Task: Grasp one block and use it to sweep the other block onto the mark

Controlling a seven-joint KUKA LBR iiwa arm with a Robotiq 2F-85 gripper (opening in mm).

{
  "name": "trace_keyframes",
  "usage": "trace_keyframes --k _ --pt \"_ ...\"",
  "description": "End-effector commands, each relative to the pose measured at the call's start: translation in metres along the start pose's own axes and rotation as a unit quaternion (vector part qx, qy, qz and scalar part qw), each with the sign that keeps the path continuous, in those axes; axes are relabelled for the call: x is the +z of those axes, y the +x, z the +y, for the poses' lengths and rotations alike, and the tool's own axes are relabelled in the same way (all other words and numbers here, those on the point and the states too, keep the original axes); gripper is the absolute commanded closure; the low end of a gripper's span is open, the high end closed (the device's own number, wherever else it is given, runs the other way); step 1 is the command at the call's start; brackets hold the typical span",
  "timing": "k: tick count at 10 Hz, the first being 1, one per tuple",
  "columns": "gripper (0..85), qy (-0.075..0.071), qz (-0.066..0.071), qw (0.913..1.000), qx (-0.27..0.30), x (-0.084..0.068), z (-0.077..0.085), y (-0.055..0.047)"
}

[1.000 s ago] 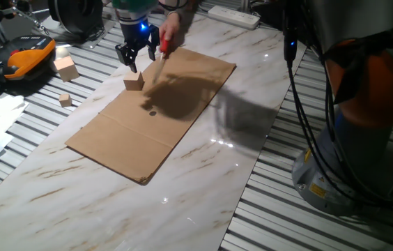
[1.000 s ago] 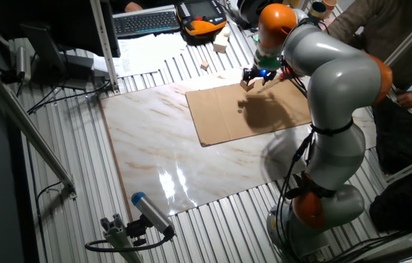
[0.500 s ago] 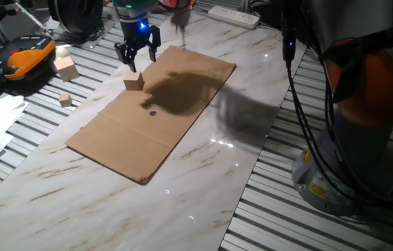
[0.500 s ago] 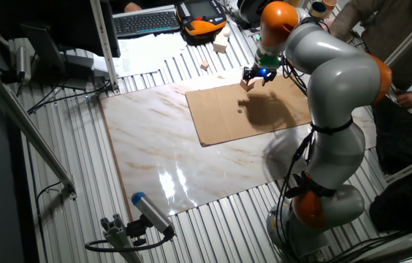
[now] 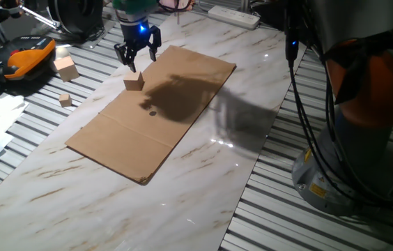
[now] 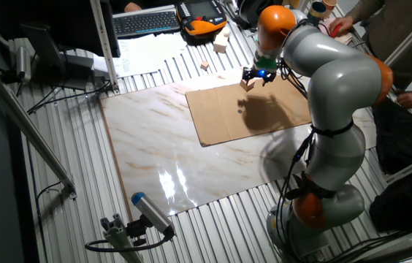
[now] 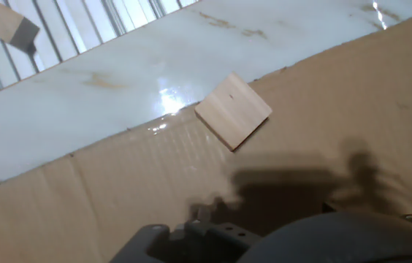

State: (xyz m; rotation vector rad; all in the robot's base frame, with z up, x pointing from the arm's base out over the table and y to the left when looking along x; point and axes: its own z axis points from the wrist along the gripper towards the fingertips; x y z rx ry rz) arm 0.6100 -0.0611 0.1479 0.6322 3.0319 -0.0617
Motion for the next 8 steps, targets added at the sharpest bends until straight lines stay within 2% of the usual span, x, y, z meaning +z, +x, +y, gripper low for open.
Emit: trace_keyframes --k 1,3,4,5,8 --pt "17.0 -0.001 -0.001 1.0 0.003 0.0 0.0 0.0" --pt "17.0 -0.002 0.004 0.9999 0.015 0.0 0.0 0.0" --pt "17.0 0.002 -0.002 0.9998 0.019 0.005 0.001 -0.008" --pt "17.0 -0.001 -0.002 0.9998 0.022 0.009 0.003 -0.021" --pt "17.0 -0.006 0.001 0.9996 0.027 0.012 0.004 -0.047"
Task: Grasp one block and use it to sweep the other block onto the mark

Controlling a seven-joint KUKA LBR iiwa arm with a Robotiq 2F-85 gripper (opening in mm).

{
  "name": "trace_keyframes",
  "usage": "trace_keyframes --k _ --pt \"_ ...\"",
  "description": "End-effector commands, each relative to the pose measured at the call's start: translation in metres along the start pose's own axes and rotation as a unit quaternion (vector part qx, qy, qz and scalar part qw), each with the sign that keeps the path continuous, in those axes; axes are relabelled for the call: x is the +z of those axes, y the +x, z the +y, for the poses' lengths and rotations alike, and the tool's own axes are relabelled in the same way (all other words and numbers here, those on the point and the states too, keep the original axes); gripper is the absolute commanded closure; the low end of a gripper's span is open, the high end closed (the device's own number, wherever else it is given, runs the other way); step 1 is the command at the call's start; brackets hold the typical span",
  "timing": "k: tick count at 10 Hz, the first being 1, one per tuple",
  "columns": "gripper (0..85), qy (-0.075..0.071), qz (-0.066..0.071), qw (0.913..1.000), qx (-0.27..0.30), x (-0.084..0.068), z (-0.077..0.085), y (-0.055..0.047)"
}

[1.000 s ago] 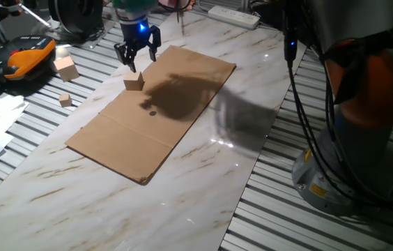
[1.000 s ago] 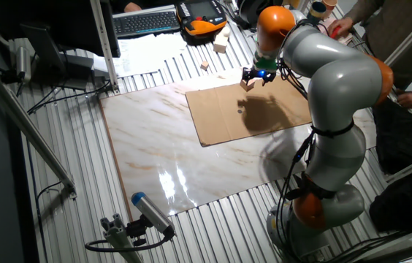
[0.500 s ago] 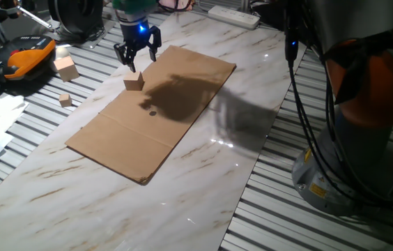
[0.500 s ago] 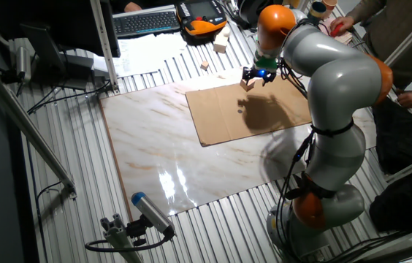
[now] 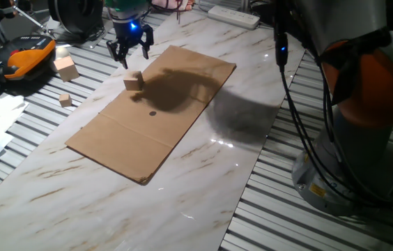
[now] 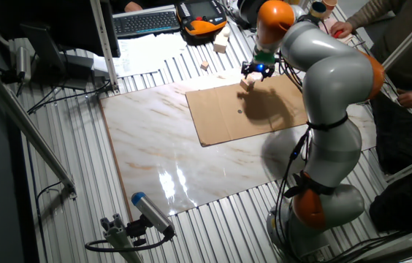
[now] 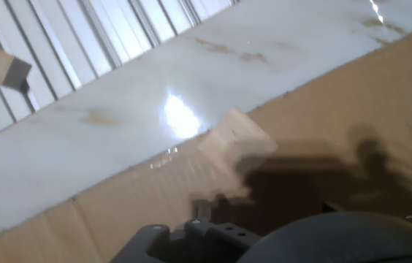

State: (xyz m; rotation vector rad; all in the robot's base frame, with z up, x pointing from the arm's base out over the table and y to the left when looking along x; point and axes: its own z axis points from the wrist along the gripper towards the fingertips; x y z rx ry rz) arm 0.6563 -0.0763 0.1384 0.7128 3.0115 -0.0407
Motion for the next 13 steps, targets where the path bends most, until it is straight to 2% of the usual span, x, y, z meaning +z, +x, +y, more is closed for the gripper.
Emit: trace_keyframes --k 1,3,4,5,6,9,13 --pt "17.0 0.002 -0.003 1.0 0.005 0.002 0.002 -0.006" --pt "17.0 0.006 -0.011 0.9991 0.041 0.006 0.003 -0.019" --pt "17.0 0.015 -0.017 0.9985 0.049 0.01 0.003 -0.024" --pt "17.0 0.015 -0.02 0.9986 0.046 0.014 0.003 -0.029" --pt "17.0 0.012 -0.017 0.9985 0.05 0.017 0.003 -0.033" --pt "17.0 0.022 -0.02 0.9938 0.107 0.032 0.003 -0.038" --pt "17.0 0.022 -0.014 0.9861 0.164 0.047 0.002 -0.038"
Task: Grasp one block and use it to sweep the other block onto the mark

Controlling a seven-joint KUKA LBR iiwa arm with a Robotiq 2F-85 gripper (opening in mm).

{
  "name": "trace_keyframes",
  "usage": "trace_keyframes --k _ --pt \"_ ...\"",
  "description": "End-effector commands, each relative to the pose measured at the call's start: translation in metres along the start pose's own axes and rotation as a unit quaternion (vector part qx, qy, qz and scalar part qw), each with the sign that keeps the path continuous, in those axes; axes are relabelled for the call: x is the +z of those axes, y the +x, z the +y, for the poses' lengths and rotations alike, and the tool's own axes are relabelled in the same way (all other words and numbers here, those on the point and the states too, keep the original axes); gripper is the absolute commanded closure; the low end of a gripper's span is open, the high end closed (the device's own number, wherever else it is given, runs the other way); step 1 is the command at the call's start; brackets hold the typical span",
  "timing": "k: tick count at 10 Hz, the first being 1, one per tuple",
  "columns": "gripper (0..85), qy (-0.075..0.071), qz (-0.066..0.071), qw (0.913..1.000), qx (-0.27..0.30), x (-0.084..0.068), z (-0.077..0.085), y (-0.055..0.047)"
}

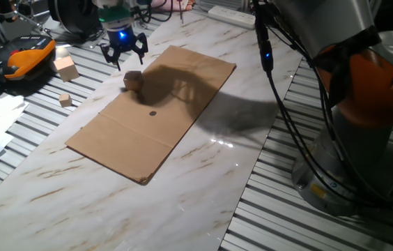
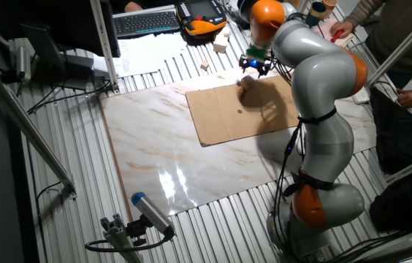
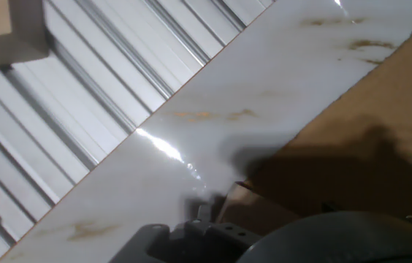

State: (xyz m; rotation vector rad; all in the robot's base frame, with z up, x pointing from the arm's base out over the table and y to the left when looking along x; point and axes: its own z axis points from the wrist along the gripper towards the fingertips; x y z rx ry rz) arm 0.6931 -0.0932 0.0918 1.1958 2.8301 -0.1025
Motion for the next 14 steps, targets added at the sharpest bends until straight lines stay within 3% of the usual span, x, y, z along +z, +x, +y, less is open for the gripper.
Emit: trace_keyframes --k 1,5,9,14 --pt "17.0 0.001 0.0 1.0 0.006 0.003 0.0 0.001" --pt "17.0 0.008 -0.005 0.9997 0.023 0.011 -0.001 0.006" --pt "17.0 0.024 -0.017 0.9984 0.049 0.019 -0.001 0.007" --pt "17.0 0.021 -0.019 0.9984 0.049 0.026 -0.003 0.013"
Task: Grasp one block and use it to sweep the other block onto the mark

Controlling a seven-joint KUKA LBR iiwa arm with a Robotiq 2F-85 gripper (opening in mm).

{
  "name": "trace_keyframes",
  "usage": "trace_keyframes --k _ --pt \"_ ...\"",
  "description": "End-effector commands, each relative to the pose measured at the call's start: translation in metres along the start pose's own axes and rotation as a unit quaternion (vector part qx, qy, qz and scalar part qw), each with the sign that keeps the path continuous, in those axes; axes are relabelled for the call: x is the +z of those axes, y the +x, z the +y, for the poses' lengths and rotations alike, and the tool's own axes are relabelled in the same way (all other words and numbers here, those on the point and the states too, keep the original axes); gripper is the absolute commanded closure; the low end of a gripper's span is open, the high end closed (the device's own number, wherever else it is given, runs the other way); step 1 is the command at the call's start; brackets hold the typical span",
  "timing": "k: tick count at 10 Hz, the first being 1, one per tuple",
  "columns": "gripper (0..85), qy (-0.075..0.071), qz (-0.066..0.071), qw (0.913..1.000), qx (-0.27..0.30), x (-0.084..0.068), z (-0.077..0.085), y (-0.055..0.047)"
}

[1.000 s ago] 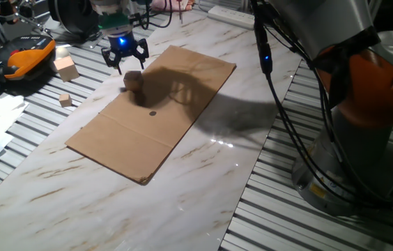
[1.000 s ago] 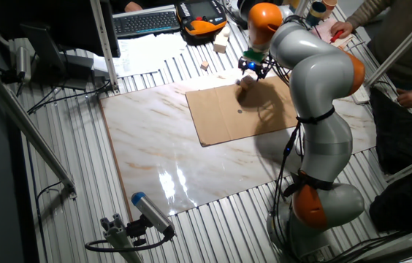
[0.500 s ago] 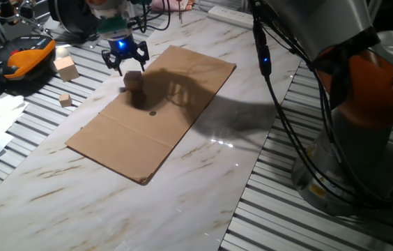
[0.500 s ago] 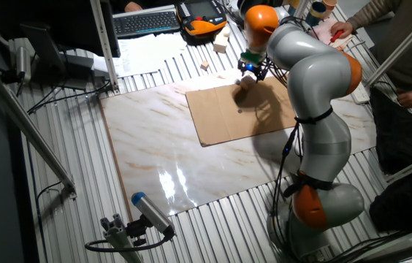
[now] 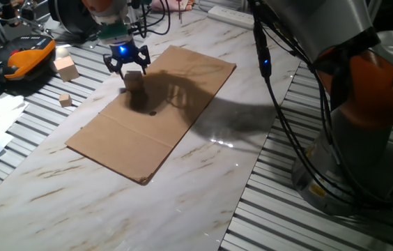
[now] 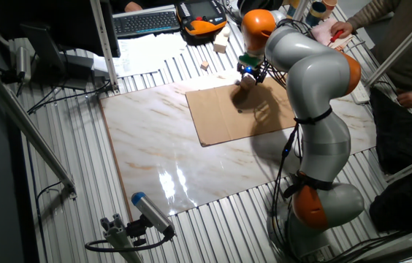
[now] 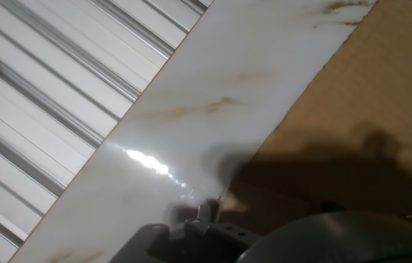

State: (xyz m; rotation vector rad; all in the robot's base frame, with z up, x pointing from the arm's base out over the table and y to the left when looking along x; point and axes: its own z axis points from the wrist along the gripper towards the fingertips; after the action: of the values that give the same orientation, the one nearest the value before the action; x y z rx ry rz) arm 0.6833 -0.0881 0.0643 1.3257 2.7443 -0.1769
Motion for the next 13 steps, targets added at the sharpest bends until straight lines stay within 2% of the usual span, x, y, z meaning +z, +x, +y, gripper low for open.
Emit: trace_keyframes --k 1,4,5,7,8,9,10,11,12,13 --pt "17.0 0.0 -0.001 1.0 0.0 0.001 0.0 0.0" --pt "17.0 -0.001 -0.003 1.0 -0.003 0.003 0.0 0.001" --pt "34.0 -0.002 -0.004 1.0 -0.006 0.003 0.0 0.002" --pt "34.0 -0.004 -0.006 0.9998 -0.021 0.003 -0.001 0.004" --pt "51.0 -0.005 -0.007 0.9996 -0.029 0.003 -0.001 0.004" --pt "51.0 -0.009 -0.005 0.9993 -0.037 0.003 -0.001 0.005" --pt "68.0 -0.014 -0.003 0.9989 -0.046 0.004 -0.002 0.006" --pt "68.0 -0.018 -0.001 0.9985 -0.051 0.005 -0.003 0.009" --pt "85.0 -0.021 0.0 0.9981 -0.058 0.005 -0.003 0.01" --pt "85.0 -0.022 -0.001 0.9976 -0.066 0.006 -0.003 0.012"
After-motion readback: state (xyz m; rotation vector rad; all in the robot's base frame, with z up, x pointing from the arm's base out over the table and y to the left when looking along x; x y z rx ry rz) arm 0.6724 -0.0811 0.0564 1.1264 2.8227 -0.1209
